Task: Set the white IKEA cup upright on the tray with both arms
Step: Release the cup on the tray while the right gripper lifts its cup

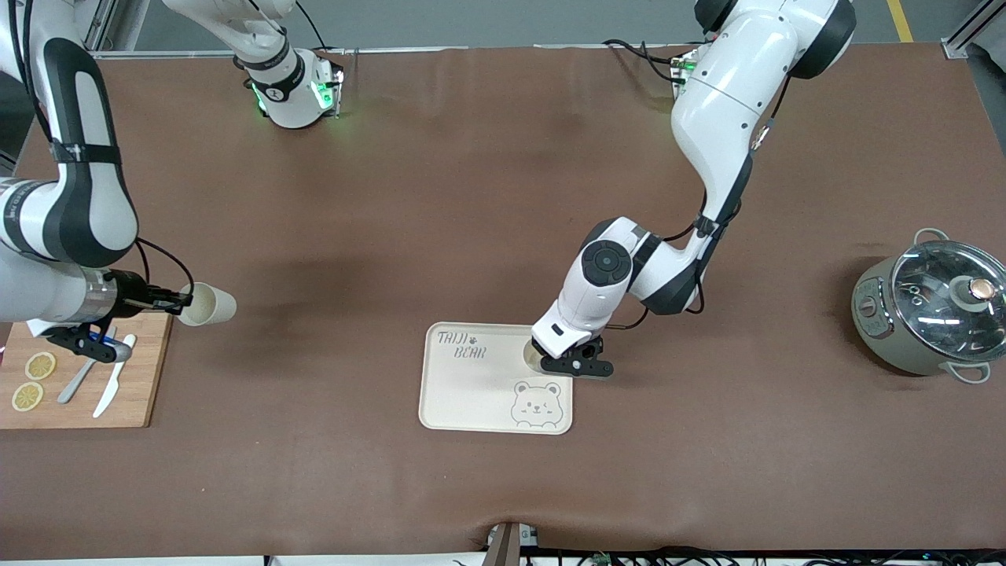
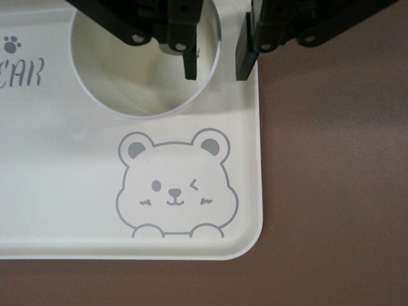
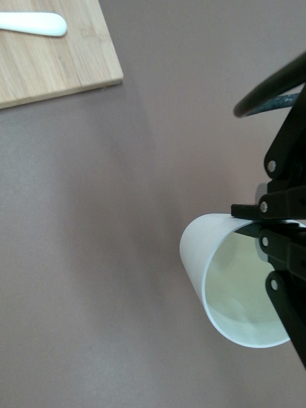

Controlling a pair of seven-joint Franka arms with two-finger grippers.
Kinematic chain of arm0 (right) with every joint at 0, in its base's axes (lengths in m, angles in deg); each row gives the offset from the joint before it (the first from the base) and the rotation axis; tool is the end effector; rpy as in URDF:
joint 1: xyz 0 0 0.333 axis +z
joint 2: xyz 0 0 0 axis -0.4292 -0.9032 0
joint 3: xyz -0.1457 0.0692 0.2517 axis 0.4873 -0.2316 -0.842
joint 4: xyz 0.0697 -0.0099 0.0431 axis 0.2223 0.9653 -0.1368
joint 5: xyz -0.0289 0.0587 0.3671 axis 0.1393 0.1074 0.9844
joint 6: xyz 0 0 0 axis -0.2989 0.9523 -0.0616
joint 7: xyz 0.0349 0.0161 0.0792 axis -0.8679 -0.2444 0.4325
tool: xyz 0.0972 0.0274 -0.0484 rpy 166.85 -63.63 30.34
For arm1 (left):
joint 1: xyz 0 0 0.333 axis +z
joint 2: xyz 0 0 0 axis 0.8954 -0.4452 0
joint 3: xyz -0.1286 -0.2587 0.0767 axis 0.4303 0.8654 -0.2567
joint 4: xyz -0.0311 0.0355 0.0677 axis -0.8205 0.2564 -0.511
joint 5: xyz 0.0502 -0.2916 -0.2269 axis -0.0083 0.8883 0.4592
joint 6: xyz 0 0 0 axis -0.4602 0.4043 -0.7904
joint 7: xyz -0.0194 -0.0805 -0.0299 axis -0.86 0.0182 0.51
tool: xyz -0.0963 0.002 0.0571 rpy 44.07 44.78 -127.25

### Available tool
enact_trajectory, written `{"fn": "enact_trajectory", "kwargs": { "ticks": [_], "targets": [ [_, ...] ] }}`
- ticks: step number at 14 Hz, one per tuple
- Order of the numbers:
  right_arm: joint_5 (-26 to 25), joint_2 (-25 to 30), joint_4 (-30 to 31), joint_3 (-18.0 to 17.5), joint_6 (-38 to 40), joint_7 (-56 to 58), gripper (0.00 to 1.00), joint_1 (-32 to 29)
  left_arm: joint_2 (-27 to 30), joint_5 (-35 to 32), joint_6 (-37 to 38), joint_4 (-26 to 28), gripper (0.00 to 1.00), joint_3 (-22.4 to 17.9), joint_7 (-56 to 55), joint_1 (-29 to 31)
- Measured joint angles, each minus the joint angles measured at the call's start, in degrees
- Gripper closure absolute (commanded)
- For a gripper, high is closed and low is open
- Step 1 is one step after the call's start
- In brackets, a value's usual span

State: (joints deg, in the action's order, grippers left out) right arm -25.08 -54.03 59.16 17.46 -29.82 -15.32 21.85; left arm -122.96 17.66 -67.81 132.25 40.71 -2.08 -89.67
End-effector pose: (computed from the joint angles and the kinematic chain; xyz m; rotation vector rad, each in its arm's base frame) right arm 0.5979 -0.0556 0.3482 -3.0066 0.5593 0.4097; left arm 0.6013 -0.3928 0.2143 3.0067 -0.1266 0.2981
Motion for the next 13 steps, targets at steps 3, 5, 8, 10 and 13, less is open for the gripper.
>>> {"fn": "enact_trajectory", "kwargs": {
  "ticks": [3,5,8,10,13],
  "targets": [
    [0.46,0.0,-0.57,-0.06,-0.01,-4.64,1.0,2.28,0.0,-0.03,-0.06,-0.02,0.0,-0.19,0.0,0.01],
    [1.6,-0.01,-0.89,-0.09,-0.01,-7.84,1.0,3.81,0.0,-0.03,-0.2,-0.14,0.0,-0.29,0.0,0.02],
    [2.21,0.0,-1.99,-0.14,-0.02,-12.92,1.0,5.75,0.02,-0.05,-0.27,-0.55,0.0,-0.46,0.0,0.2],
    [2.25,-0.02,-2.36,-0.16,-0.42,-16.2,1.0,7.27,0.14,-0.05,-0.27,-0.79,0.0,-0.5,0.0,0.37],
    [4.31,-0.1,-2.87,-0.19,-1.25,-20.87,1.0,9.19,0.87,-0.05,0.6,-0.9,0.0,-0.5,0.0,0.38]
  ]
}}
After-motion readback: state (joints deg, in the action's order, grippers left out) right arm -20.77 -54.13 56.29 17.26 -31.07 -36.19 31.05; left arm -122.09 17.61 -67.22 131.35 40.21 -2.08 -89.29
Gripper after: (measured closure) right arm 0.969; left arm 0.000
